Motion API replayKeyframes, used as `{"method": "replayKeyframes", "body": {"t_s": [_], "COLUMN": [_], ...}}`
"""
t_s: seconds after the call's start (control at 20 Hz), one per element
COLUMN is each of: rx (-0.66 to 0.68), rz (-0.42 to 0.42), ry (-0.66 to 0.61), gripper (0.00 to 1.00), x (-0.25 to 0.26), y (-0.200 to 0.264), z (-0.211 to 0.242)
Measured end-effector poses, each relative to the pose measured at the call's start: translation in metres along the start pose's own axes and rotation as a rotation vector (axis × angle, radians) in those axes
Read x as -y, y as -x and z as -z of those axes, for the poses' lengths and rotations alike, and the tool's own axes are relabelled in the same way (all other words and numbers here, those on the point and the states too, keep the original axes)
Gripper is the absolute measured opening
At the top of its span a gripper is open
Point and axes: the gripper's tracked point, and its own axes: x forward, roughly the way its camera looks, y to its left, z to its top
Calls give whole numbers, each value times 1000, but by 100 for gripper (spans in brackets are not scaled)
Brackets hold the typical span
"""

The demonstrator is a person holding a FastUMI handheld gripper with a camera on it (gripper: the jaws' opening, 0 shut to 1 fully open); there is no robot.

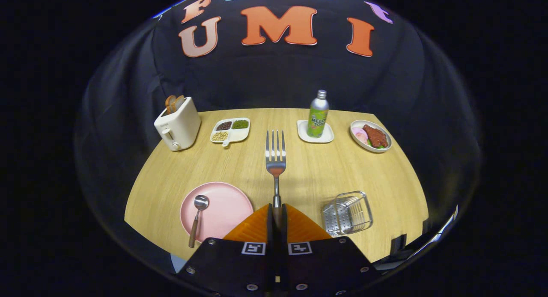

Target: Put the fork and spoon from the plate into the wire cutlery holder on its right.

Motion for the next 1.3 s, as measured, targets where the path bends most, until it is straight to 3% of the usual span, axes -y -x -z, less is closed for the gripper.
{"method": "replayKeyframes", "body": {"t_s": [0.2, 0.5, 0.95, 1.3], "rx": [-56, -188, -380, -405], "rz": [75, 117, 101, 103], "ry": [8, 94, 158, 169], "gripper": [5, 5, 6, 9], "x": [57, 103, 121, 125], "y": [6, -2, -20, -34], "z": [16, 48, 93, 89]}}
